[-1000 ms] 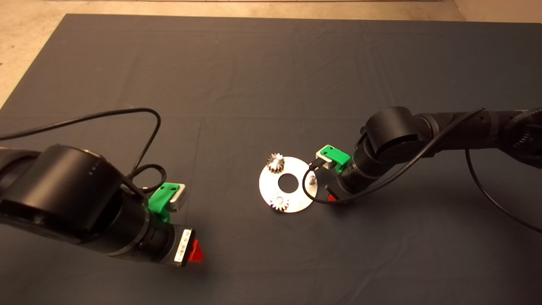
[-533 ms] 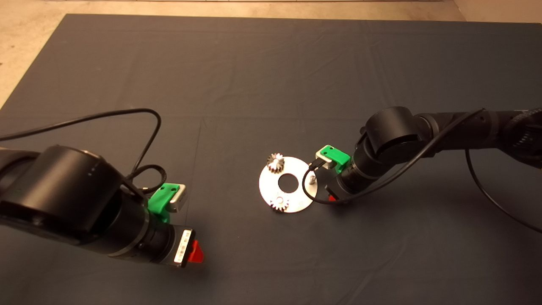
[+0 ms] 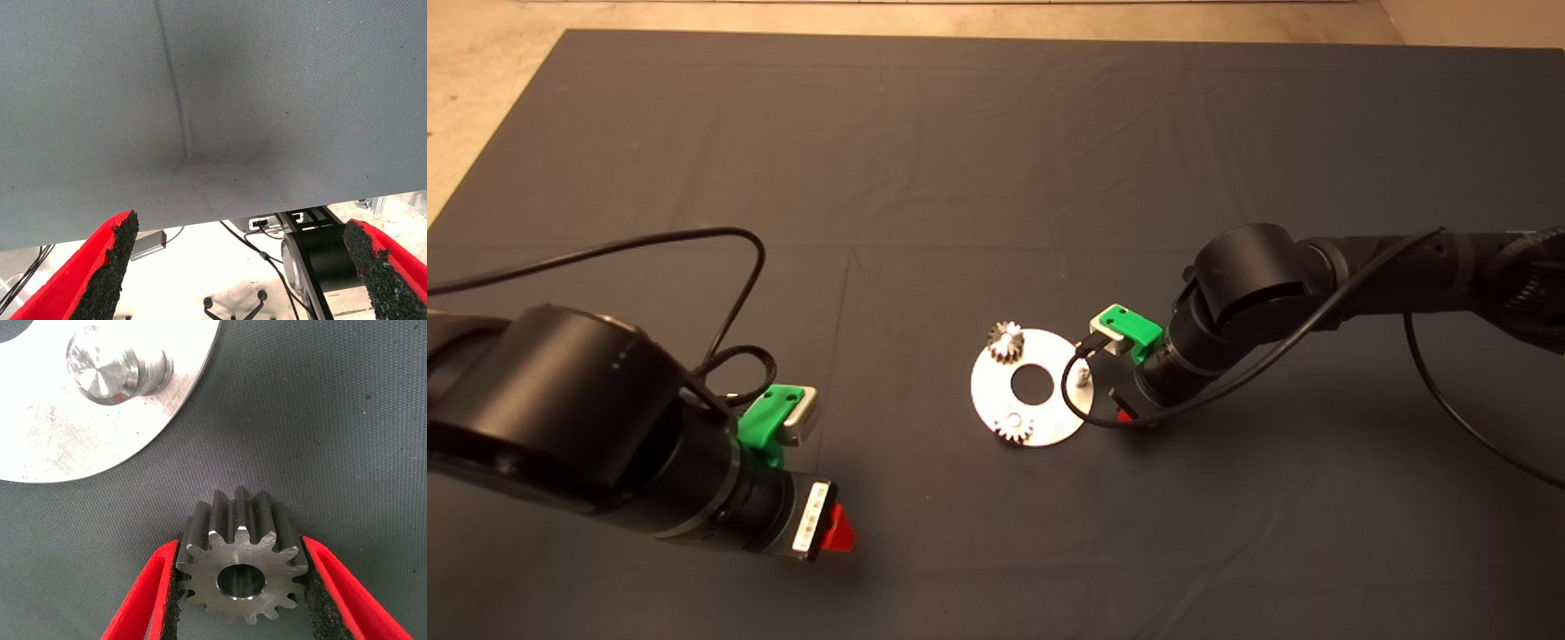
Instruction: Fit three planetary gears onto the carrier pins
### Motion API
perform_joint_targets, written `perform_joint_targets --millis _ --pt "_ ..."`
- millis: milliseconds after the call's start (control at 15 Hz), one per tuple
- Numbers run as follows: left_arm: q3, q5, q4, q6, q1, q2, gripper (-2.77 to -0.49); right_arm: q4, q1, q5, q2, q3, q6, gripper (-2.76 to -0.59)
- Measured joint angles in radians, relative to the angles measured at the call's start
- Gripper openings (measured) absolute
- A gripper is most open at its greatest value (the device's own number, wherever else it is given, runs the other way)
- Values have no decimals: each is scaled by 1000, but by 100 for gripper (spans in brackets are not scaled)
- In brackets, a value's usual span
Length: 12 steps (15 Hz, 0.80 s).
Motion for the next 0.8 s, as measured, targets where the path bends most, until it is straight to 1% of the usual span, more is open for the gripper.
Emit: perform_joint_targets --millis 133,200,267,400,800 --pt "0 0 0 0 0 0 -107 0 0 -3 5 0 0 -227" --pt "0 0 0 0 0 0 -107 0 -2 -7 9 0 0 -229" --pt "0 0 0 0 0 0 -107 0 -2 -14 13 0 1 -230" --pt "0 0 0 -1 0 0 -107 -1 -2 -19 17 0 1 -231" --pt "13 0 0 -3 2 0 -107 0 -5 -21 30 -1 1 -233"
